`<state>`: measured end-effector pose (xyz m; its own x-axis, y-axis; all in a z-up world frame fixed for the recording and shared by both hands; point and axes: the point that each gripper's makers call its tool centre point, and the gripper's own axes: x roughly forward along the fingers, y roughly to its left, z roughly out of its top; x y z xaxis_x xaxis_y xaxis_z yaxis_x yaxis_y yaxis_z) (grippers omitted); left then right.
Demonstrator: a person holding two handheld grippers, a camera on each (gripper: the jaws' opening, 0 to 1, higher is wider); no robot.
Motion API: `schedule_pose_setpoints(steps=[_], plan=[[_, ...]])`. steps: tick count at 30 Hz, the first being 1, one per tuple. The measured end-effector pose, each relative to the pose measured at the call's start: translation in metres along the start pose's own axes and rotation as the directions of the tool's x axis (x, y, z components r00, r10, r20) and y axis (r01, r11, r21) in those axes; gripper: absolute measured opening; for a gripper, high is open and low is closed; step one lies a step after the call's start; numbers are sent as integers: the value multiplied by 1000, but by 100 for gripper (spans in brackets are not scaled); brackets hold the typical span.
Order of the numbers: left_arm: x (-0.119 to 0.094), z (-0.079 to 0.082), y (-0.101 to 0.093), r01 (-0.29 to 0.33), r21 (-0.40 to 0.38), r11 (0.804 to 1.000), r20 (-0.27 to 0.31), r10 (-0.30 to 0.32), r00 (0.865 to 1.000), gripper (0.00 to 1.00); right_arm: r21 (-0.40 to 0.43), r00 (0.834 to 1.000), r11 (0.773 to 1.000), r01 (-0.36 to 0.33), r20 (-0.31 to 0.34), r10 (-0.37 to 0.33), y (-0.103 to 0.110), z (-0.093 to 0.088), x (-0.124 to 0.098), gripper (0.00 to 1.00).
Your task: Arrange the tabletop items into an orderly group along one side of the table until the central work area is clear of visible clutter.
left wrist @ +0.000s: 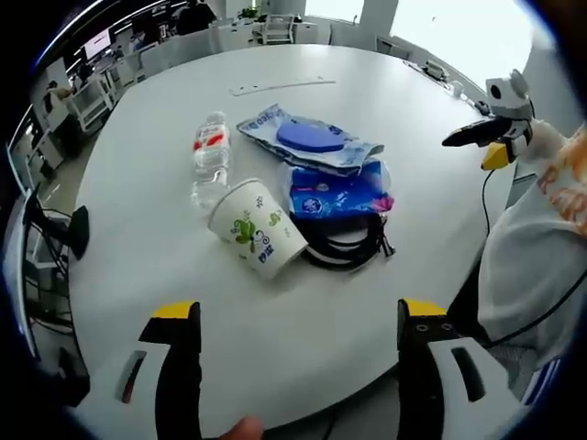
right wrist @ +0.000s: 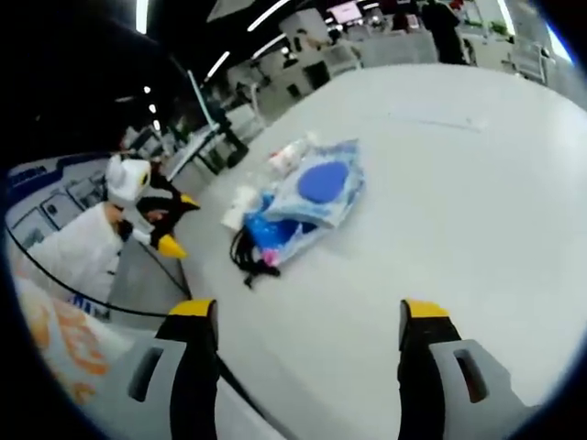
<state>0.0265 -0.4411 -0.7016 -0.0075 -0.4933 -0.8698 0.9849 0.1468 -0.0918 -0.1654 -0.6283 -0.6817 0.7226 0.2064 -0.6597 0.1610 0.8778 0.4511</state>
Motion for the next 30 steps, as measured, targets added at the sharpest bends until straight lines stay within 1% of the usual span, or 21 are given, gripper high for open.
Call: schedule_pose_setpoints(steps=[5,10,15,25,30], plan=[[1,3,-3,3,10,1000,-3,-3,1000,90,3,1000,1000,2,1,-2,-1,0,-1,79],[-3,11,-4,-9,28,1000,7,9,1000,86,7,1000,1000,-5,-10,5,0,-2,0,78],[-3,14,-4,-8,34,999,14,8,1000,87,13,1000,1000,-17,-13,17,3,-3,1,78],[-8,7,1,-16,43,999,-8,16,1000,88,30,999,999,-27,-29,28,6,-7,3,79],[-9,7,5,-20,36,999,-3,20,1000,88,35,999,999,-33,-39,34,8,-10,5,79]])
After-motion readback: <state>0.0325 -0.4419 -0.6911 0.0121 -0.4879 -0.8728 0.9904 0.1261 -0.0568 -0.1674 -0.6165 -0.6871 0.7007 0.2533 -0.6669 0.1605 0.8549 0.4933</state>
